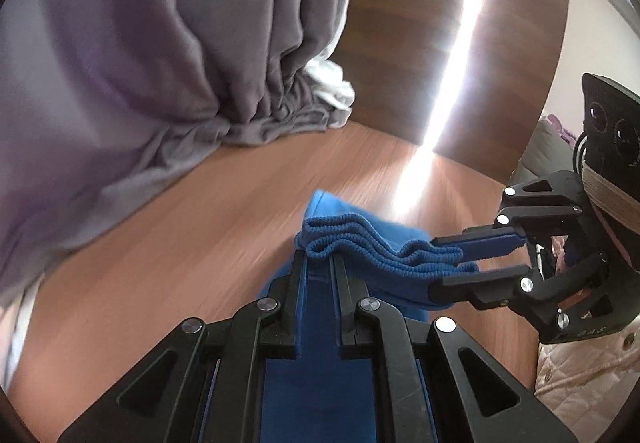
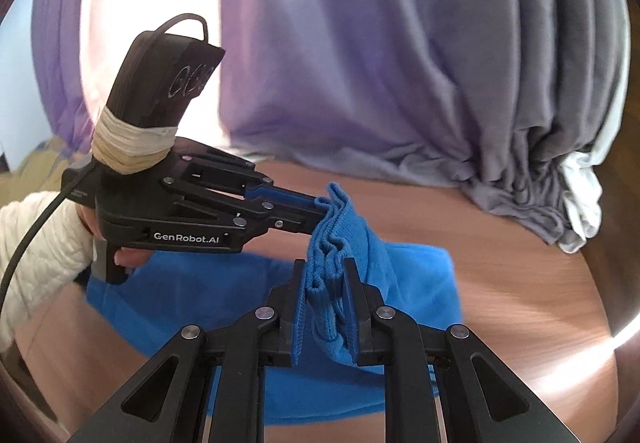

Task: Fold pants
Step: 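Lift the cuffs with both grippers and fold them over toward the waistband, then lower the folded cuffs and open both grippers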

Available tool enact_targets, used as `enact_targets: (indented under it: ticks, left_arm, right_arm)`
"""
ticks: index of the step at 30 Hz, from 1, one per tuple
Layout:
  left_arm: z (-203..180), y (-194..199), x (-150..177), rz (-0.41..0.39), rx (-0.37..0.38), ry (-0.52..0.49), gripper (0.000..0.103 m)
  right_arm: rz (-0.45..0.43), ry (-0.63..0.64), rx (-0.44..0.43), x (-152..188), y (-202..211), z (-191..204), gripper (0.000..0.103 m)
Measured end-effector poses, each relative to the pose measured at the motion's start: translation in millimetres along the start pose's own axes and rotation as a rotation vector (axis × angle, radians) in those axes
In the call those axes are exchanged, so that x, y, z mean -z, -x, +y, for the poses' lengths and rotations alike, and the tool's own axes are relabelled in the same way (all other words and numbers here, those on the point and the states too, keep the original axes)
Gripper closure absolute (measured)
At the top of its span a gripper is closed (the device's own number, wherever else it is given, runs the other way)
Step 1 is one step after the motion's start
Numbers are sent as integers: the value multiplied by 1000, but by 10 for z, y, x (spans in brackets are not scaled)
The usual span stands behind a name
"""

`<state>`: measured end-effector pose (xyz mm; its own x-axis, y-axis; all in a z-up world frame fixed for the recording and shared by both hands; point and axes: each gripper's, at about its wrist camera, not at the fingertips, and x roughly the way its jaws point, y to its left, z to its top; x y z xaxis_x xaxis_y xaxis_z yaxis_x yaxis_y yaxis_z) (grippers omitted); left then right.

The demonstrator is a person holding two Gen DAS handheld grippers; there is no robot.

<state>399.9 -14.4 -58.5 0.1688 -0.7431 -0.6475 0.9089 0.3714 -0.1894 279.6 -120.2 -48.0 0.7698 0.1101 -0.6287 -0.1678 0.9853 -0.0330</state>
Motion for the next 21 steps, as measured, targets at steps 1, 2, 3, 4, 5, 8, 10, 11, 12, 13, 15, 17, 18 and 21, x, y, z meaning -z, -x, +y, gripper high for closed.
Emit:
enact_targets:
  ticks: [1,2,3,4,5,8,10,11,12,13,15,17,18,21]
  left_arm:
    - [22,9,48,5,-2,12,91]
    - [35,11,76,8,-4,21,91]
    - [51,11,115,15,-9,29,91]
    - [69,0,160,27,-16,36,91]
    - [79,-5,197,37,-19,41,91]
    - [124,-73,326,84,-37,62,91]
    - [144,-129,437,130,-59,69,91]
    - [151,-151,468,143,-66,69,91]
    - [163,-181,526,168,-80,72,91]
    - [174,-196,562,182,-88,75,91]
    - [187,-206,640,207,-109,73,91]
    - [207,-209,689,229,-134,68,91]
    - [219,-207,705,238,-148,66,91]
    - [272,-159,722,258,-196,65,91]
  right_arm:
    - [8,10,-6,13,-30,43,85]
    - [21,19,-21,35,-73,93,85]
    - [29,23,-33,51,-111,125,85]
    - [34,28,-40,63,-135,149,85]
    - [48,42,-49,89,-187,197,85]
    - [78,58,-72,159,-295,255,85]
    - [103,69,-90,219,-378,291,85]
    - [119,74,-100,249,-432,301,85]
    - [134,78,-108,282,-474,323,85]
    - [148,79,-116,309,-506,345,85]
    - [170,93,-130,375,-582,390,85]
    - [187,102,-143,413,-640,411,85]
    - [196,107,-149,444,-672,428,84]
    - [230,97,-180,479,-762,431,82]
